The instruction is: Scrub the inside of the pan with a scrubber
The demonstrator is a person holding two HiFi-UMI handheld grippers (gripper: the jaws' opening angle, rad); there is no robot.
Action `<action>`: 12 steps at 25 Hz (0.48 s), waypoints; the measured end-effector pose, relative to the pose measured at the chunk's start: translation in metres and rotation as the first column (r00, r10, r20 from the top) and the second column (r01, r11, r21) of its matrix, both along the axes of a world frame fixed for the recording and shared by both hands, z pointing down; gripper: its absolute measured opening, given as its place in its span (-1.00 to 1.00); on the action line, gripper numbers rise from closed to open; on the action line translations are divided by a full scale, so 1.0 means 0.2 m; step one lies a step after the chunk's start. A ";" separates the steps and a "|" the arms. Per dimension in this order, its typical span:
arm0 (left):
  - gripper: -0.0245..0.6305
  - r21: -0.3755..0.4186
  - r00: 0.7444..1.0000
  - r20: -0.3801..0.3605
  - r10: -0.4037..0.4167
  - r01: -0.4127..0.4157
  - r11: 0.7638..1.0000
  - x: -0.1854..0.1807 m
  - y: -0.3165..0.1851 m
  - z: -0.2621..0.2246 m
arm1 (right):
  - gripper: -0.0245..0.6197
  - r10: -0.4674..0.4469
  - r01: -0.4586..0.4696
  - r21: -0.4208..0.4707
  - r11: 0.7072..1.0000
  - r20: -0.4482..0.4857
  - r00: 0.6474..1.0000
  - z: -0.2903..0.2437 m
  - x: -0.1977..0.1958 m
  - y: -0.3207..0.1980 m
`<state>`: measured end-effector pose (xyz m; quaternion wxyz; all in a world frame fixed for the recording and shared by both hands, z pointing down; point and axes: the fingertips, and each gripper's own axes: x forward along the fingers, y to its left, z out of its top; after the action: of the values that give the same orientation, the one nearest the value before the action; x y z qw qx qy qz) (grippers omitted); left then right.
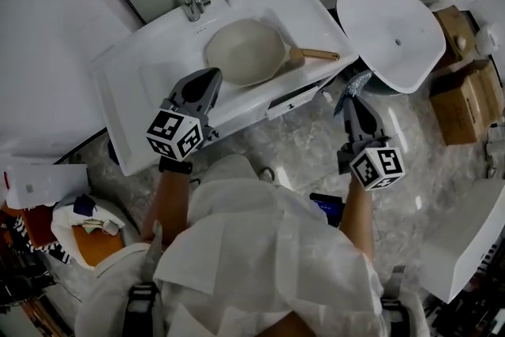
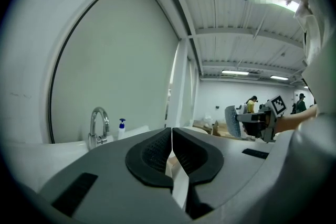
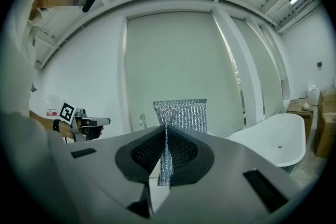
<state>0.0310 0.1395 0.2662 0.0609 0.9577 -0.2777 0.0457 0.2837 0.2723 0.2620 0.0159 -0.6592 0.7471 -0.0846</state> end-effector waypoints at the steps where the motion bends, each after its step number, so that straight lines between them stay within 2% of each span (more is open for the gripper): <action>1: -0.86 0.000 1.000 0.007 -0.005 0.005 1.000 0.00 -0.02 0.01 | -0.86 -0.011 0.011 -0.005 1.000 0.002 1.000 0.01 0.00 -0.03; 5: -0.86 0.000 0.999 0.015 -0.034 0.034 0.999 -0.05 -0.14 0.05 | -0.86 -0.051 0.051 -0.022 0.998 0.003 0.999 0.05 -0.03 -0.21; 12: -0.86 -0.010 0.998 0.029 -0.048 0.049 0.999 -0.18 -0.51 0.12 | -0.86 -0.110 0.110 -0.073 0.991 0.008 0.994 0.13 -0.19 -0.67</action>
<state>-0.0044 0.0369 0.2902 0.0633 0.9495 -0.3014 0.0594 0.2460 0.1379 0.2886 -0.0115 -0.6170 0.7785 -0.1142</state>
